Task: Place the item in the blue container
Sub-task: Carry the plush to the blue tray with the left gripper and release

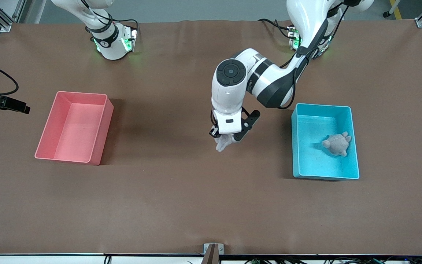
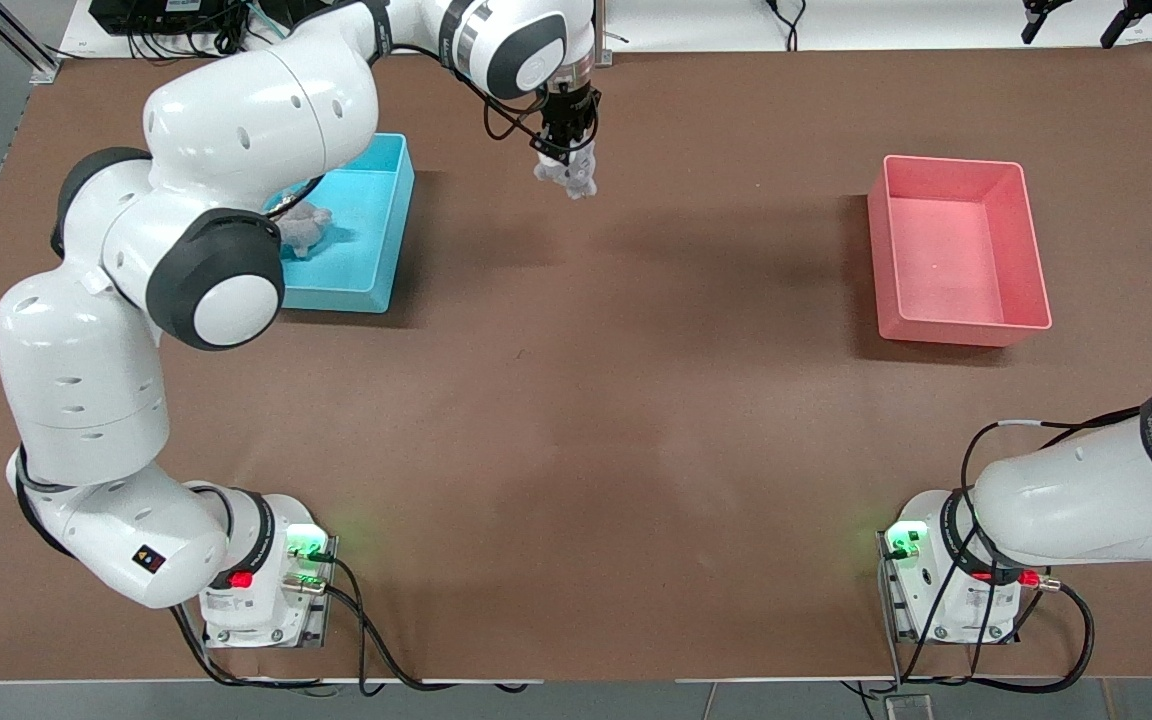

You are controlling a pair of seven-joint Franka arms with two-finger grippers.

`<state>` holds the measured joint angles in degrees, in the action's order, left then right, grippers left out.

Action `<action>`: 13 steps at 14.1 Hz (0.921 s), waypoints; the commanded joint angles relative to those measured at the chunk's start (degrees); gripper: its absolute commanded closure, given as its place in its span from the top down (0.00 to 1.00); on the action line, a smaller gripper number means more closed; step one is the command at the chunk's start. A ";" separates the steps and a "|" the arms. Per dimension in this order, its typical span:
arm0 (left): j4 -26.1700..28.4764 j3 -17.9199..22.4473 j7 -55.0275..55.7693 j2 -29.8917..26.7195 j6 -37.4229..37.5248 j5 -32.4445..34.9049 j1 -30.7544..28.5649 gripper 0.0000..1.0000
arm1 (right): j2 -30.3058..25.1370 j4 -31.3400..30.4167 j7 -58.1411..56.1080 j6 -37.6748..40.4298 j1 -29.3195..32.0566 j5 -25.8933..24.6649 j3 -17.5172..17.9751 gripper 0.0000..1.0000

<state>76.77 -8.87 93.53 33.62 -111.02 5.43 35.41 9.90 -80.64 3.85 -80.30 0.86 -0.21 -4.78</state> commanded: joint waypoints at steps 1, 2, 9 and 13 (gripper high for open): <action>2.15 -0.45 -5.70 -3.80 5.61 -0.33 -2.44 0.00 | -0.23 0.57 0.99 0.93 0.46 1.00 0.91 1.00; 3.20 -0.45 -7.99 -5.73 6.68 -0.85 -3.15 0.00 | -0.23 0.49 0.90 1.11 0.63 1.00 0.91 1.00; 20.95 -0.36 -24.43 -21.65 7.92 -2.35 -10.17 0.00 | -10.59 -12.24 0.02 -2.84 1.43 2.84 0.74 1.00; 26.49 -0.36 -28.74 -25.78 8.36 -2.44 -14.31 0.00 | -13.24 -13.31 -2.34 -2.94 1.51 1.35 0.74 1.00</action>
<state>98.57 -8.87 67.16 11.48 -102.14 4.09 22.99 -0.01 -90.51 3.53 -81.72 1.35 1.54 -4.72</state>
